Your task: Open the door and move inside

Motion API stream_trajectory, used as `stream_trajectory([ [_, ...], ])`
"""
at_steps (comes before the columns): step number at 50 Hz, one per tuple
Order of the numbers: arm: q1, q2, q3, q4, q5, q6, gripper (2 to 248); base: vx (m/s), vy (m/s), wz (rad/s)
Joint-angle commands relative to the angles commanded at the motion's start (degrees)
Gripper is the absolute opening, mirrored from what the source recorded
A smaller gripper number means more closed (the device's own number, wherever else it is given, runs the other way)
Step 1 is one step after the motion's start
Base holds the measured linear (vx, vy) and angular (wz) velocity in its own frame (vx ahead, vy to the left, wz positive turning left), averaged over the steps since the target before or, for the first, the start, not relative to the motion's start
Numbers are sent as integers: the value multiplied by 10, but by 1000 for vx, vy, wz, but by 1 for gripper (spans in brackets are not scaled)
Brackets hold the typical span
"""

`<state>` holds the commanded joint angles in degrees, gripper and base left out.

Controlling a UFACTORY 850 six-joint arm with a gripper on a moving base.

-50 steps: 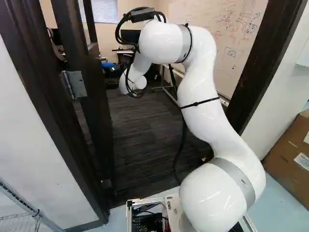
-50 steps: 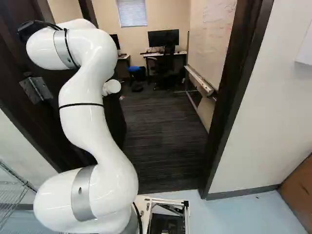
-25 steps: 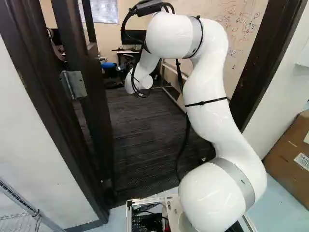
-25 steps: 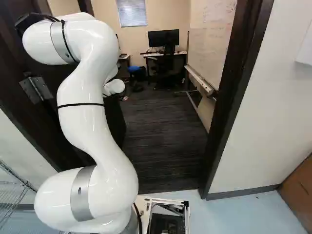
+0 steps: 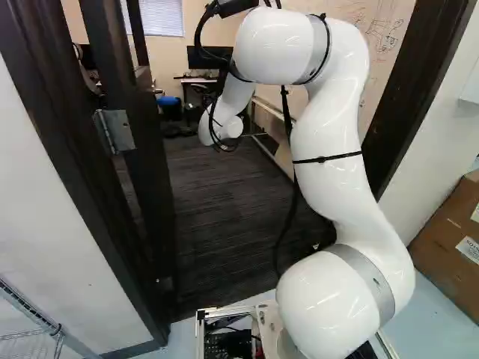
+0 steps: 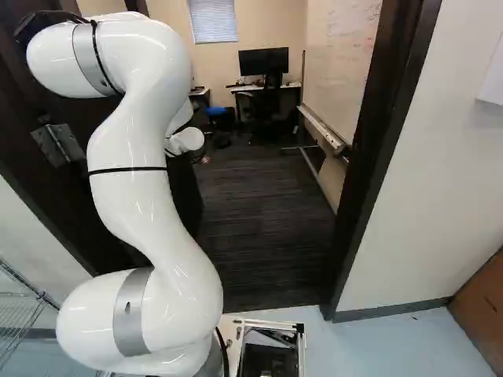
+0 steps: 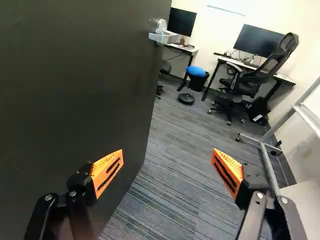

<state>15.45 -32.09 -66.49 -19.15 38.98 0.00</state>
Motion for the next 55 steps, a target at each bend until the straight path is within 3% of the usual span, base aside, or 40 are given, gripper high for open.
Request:
stream_trajectory([
  [55,-19,73,93,83,0,0,247,0,0,0],
])
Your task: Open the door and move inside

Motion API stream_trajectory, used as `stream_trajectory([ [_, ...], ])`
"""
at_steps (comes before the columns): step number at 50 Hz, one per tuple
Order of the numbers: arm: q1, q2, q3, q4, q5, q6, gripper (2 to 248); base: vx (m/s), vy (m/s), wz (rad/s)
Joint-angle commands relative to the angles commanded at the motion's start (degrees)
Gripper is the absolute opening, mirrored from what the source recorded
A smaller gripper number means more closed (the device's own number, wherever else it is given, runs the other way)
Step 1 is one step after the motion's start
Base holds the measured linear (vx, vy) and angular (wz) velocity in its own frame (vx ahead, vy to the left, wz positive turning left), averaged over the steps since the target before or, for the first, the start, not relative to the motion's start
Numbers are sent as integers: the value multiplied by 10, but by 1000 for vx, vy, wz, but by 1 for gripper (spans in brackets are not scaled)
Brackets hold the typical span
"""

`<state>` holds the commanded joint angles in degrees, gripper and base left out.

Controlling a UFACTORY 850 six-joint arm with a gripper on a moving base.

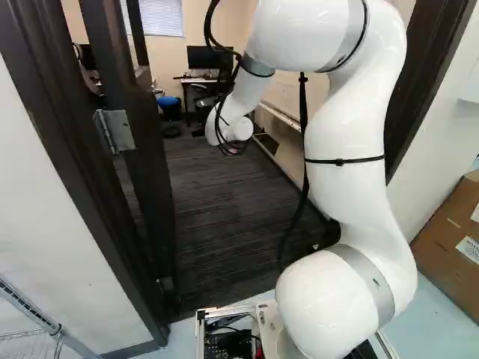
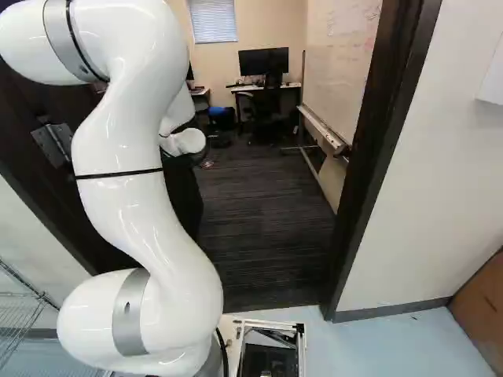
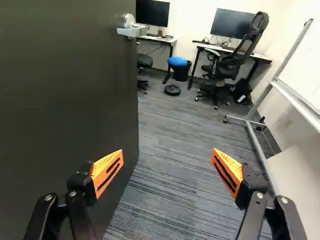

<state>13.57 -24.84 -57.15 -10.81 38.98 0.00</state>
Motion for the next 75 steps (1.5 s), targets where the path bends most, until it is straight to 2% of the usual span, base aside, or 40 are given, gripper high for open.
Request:
stream_trajectory([
  [21,-4,27,34,42,0,0,247,0,0,0],
  [50,-8,41,52,46,3,0,247,0,0,0],
  [75,-22,83,105,53,15,0,247,0,0,0],
])
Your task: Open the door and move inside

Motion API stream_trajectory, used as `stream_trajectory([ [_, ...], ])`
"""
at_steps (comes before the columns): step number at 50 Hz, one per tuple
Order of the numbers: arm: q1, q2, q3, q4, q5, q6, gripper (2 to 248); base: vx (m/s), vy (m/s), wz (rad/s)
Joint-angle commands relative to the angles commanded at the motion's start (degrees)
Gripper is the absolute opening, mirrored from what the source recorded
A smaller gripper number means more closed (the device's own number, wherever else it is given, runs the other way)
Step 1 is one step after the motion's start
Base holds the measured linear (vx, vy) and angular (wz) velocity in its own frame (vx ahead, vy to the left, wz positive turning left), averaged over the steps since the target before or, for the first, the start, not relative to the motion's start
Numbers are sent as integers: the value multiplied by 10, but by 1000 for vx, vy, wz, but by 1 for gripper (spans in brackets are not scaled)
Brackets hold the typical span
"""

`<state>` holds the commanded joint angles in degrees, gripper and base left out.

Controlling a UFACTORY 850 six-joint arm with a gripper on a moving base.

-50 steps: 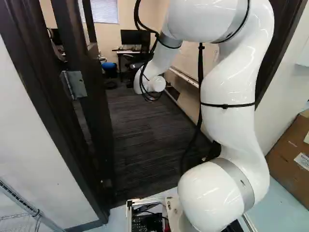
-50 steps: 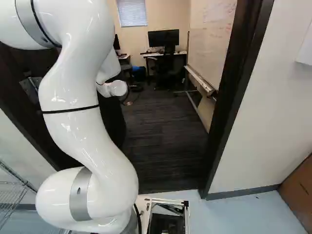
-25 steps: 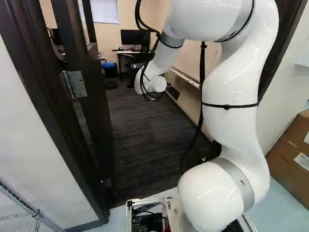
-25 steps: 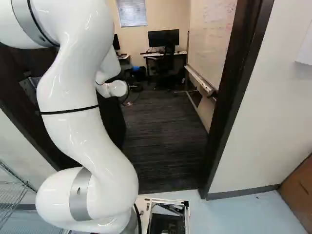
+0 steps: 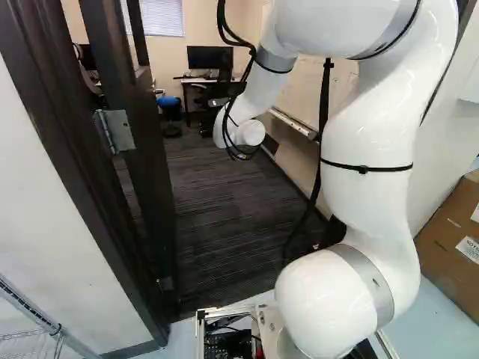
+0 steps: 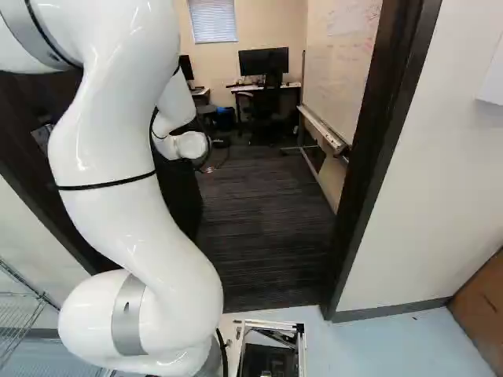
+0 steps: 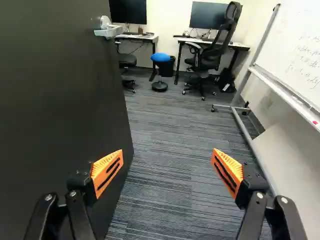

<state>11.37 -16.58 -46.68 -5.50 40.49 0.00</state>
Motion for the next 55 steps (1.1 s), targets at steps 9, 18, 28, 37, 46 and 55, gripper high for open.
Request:
stream_trajectory([
  [9,-8,23,29,4,7,0,247,0,0,0],
  [18,-18,50,65,9,15,0,247,0,0,0],
  [28,-29,84,108,14,25,0,247,0,0,0],
  [37,-42,119,153,20,35,0,247,0,0,0],
  [46,-55,158,202,27,46,0,247,0,0,0],
  [55,-67,193,247,33,56,0,247,0,0,0],
])
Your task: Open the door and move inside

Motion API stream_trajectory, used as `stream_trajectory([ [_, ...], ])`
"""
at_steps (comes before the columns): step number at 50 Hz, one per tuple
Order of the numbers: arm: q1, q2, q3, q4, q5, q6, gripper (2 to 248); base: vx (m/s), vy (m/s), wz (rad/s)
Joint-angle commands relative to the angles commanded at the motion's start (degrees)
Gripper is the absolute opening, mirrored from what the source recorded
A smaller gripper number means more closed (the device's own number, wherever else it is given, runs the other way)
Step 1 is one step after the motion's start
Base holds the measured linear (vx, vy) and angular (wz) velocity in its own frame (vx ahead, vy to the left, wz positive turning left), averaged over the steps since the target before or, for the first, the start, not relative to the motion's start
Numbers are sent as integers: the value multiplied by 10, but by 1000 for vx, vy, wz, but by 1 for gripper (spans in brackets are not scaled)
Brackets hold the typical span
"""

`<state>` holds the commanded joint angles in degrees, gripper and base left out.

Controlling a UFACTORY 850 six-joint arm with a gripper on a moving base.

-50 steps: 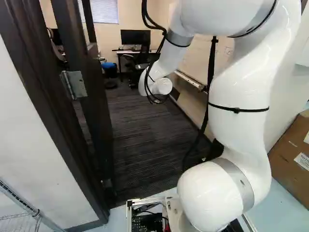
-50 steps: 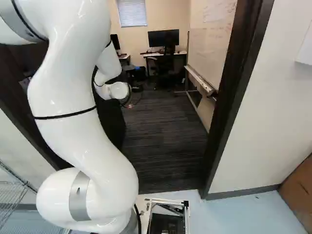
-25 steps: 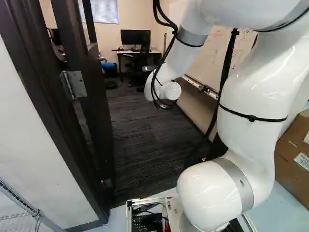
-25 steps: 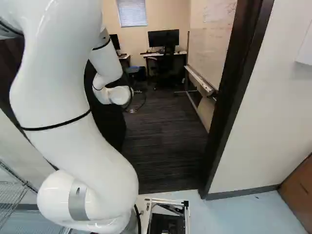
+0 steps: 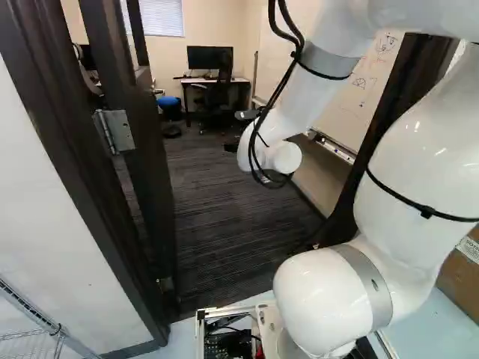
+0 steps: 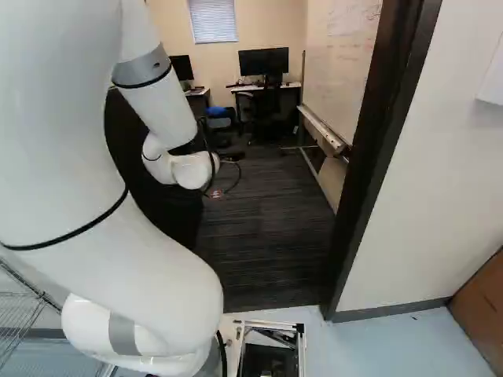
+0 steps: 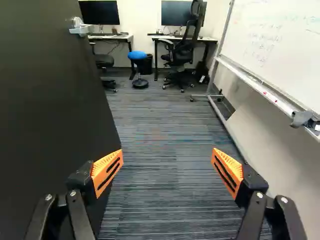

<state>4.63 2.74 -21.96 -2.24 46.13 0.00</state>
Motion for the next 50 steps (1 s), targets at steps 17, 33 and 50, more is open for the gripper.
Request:
stream_trajectory([
  [17,-19,55,70,9,16,0,247,0,0,0],
  [33,-32,93,119,16,27,0,247,0,0,0],
  [50,-42,120,153,20,35,0,247,0,0,0],
])
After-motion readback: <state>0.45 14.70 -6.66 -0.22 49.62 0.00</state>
